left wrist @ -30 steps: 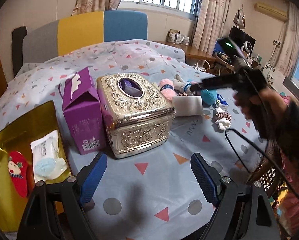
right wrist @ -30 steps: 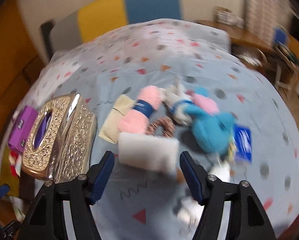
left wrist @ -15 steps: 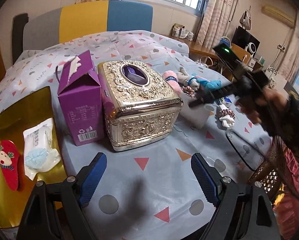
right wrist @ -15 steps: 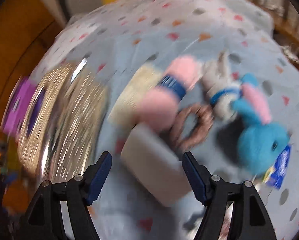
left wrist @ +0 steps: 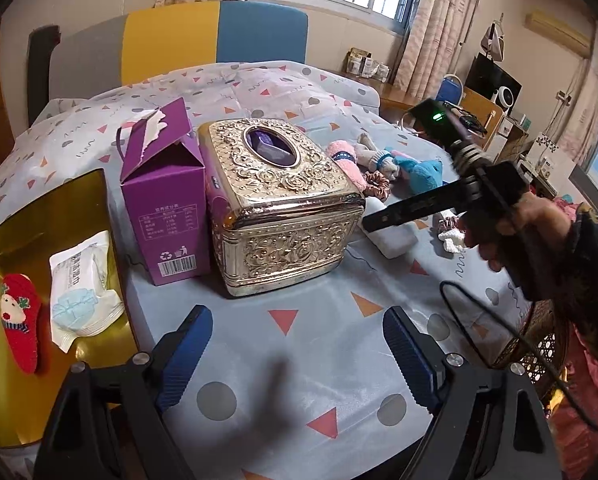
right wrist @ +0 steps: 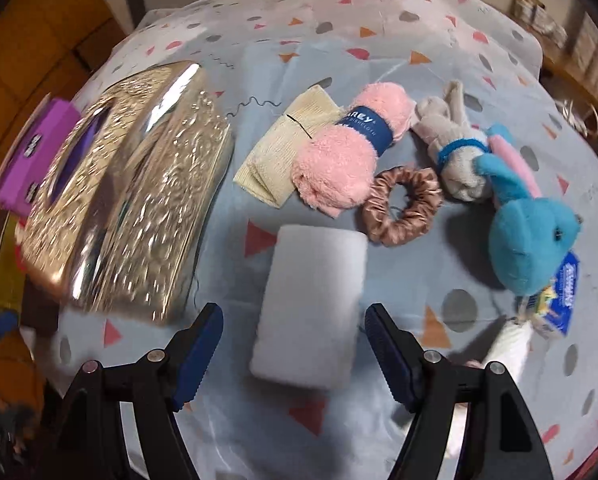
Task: Organize soft objects
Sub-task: 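Close the right tool on the white sponge and lift it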
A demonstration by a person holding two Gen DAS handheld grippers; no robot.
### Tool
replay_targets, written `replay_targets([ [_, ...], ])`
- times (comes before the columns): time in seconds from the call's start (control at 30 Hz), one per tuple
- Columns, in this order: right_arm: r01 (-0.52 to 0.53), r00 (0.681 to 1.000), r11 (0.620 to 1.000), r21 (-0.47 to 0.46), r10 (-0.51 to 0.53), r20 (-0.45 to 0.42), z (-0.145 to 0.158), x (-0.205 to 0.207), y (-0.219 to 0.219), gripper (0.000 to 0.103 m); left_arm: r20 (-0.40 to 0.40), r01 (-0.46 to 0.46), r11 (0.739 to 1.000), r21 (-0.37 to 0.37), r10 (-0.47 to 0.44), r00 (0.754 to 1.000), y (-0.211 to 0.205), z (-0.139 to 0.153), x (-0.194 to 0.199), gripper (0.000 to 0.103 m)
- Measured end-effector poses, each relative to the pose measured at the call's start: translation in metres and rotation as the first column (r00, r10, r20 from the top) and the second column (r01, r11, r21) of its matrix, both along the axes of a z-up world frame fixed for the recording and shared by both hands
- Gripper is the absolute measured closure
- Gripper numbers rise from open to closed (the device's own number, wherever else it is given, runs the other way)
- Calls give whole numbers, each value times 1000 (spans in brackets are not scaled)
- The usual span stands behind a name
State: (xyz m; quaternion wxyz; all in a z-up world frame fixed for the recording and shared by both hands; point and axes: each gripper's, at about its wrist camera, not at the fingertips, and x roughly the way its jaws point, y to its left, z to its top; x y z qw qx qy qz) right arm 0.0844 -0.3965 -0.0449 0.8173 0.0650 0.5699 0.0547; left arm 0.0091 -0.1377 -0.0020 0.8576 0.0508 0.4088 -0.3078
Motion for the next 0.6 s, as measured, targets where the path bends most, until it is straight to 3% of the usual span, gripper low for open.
replay_targets([
  [0.13, 5, 1000, 993, -115, -8, -26, -12, 9, 15, 31, 2, -1, 1000, 4, 1, 1000, 1, 1, 0, 14],
  [0.2, 12, 999, 986, -165, -18, -35, -14, 5, 17, 76, 6, 6, 1000, 5, -6, 1000, -1, 2, 0, 14],
  [0.23, 19, 999, 989, -147, -25, -38, -13, 3, 14, 84, 13, 12, 1000, 7, -12, 1000, -2, 3, 0, 14],
  [0.4, 58, 998, 997, -42, -58, 6, 9, -21, -14, 85, 7, 28, 999, 17, -28, 1000, -10, 2, 3, 14],
  [0.6, 69, 997, 994, -82, -66, 43, 27, -44, -26, 86, 15, 61, 998, 27, -62, 998, -24, 5, 1, 14],
])
